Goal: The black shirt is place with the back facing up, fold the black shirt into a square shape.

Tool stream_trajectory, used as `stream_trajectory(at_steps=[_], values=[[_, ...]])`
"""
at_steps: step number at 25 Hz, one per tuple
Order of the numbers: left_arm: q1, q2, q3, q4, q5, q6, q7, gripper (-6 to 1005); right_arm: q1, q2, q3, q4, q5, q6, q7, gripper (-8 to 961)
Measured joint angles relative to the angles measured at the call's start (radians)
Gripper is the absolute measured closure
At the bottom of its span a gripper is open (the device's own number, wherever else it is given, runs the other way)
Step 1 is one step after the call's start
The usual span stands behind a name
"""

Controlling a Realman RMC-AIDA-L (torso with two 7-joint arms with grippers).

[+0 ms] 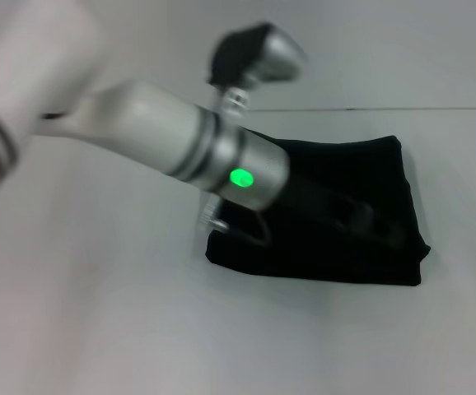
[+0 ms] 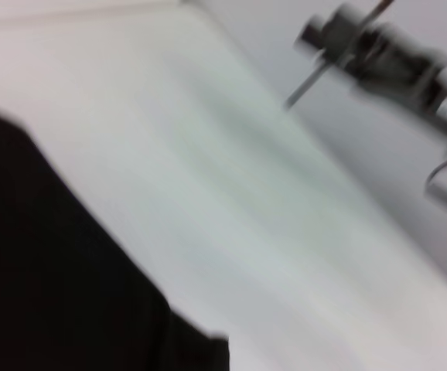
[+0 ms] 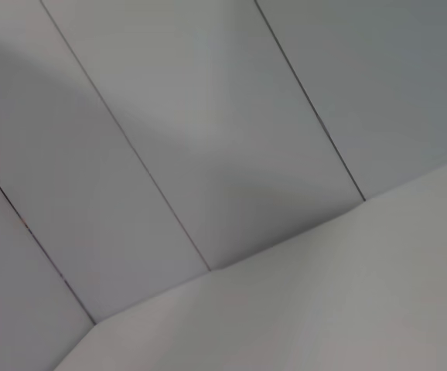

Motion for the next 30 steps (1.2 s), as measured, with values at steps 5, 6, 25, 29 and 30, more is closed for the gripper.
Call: stream_trajectory(at_steps=[5,6,25,29,30], values=[[0.141,0.063,-0.27,0.079,0.0,0.101,-0.073,551,0.02,-0.049,-0.016,-0.004,-0.109,-0.034,0.131,264],[0.148,0.099,-0.33,0.022,0.0,0.109,-0.131,518,0.027,-0.062,-0.025,-0.005,-0.143,-0.036,0.176,264],[0.297,0.141,-0.519,-0.315,0.029,0.068,-0.169,107,0.279,-0.245,-0.178,-0.208,-0.766,-0.18,1.015,269],[0.28,0.126,-0.505,-0.329,0.04,0.006,-0.16,151,0.282,-0.242,-0.162,-0.214,-0.763,-0.174,1.024,269],[0.276,0.123,-0.494,-0.33,0.042,-0.016,-0.159,185,0.282,-0.242,-0.159,-0.214,-0.763,-0.174,1.025,269]])
